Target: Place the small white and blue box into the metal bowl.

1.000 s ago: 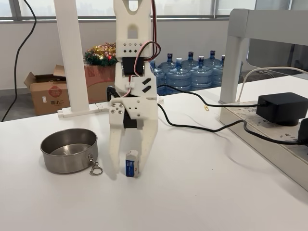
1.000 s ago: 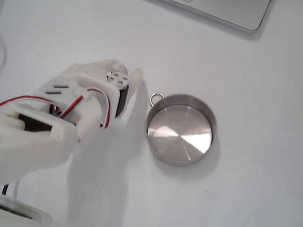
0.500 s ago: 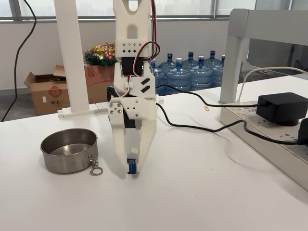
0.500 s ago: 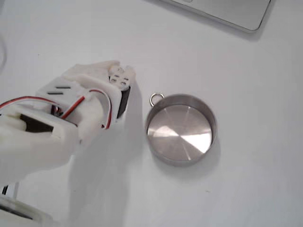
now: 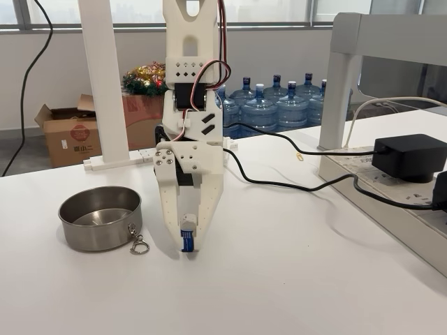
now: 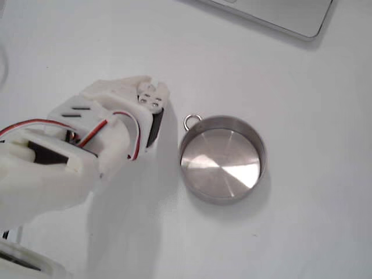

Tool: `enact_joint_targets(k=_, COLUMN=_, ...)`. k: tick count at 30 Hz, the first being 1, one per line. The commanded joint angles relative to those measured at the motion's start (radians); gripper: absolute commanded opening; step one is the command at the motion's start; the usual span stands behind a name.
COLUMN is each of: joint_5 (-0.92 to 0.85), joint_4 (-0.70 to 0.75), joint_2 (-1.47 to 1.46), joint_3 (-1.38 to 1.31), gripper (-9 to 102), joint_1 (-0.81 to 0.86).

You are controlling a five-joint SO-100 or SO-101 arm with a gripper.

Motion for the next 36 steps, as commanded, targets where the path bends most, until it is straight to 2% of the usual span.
enact_joint_targets(k=1, joint_5=-0.005, joint_4=0.0, joint_2=0.069, joint_3=-0.005, gripper=-2, joint_1=0.006)
enact_joint_targets(k=9, joint_5=-0.006, joint_4=0.002, joint_2=0.287, joint_3=0.094, gripper=-2, joint_1=0.066)
enact_joint_targets(k=16, joint_5=-0.006, joint_4=0.002, joint_2=0.439, joint_3=0.17, gripper=-2, joint_1=0.202)
enact_joint_targets(k=29, joint_5=-0.006, joint_4=0.002, joint_2=0.571, joint_3=0.27, gripper=-2, joint_1=0.419)
enact_joint_targets(k=36, joint_5=-0.006, joint_4=-0.012, joint_2=0.575, joint_3=0.319, gripper=-1, joint_1=0.457)
